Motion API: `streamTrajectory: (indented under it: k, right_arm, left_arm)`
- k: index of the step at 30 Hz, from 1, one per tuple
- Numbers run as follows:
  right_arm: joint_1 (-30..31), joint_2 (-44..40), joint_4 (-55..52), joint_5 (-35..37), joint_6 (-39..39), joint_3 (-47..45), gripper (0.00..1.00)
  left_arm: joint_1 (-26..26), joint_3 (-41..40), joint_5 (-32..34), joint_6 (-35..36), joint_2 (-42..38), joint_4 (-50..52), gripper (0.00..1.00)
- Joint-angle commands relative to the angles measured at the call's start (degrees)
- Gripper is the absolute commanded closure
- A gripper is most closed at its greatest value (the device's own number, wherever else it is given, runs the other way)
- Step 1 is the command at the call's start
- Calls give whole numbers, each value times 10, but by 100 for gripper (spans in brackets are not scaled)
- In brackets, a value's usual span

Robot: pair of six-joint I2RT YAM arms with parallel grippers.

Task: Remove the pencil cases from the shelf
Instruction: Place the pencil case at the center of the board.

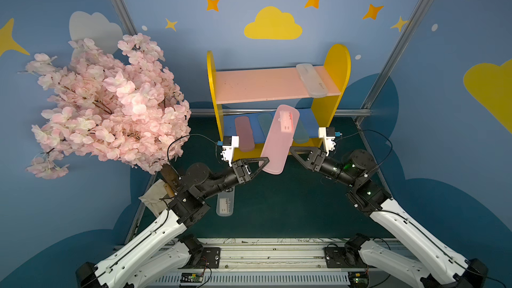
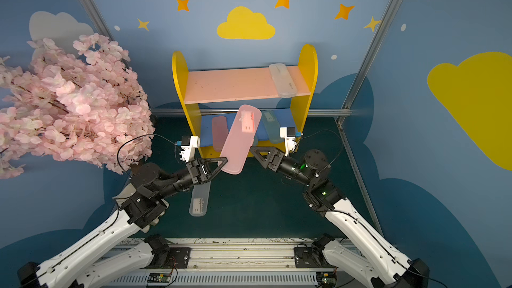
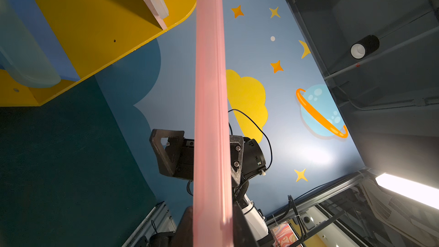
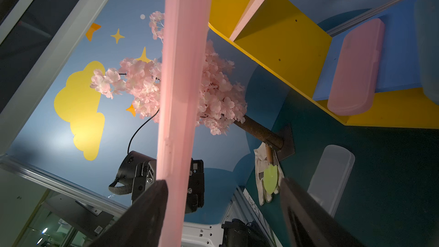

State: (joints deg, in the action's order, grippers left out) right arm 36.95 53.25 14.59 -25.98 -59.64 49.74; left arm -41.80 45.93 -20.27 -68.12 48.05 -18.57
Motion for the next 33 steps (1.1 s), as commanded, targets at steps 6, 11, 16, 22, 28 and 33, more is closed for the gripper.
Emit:
streamTrajectory:
  k: [6,11,16,22,28,33]
  right_arm:
    - [-1,-1,51,-6,-21,19,24]
    - [0,-3,55,-3,-25,17,24]
    - [0,7,62,-10,-29,25,24]
    - [-1,20,80,-9,-37,33,33]
    - [0,30,90,-12,-44,39,48]
    - [0,32,102,-12,-53,33,61]
  left_arm:
    - [-12,0,2,23,-6,-12,97]
    - [-12,-3,10,24,-7,-16,97]
    - [-12,-2,0,21,5,-27,97]
    - [-18,2,-13,20,17,-36,97]
    - [-23,2,-10,22,20,-37,97]
    - [-23,3,-10,24,23,-39,97]
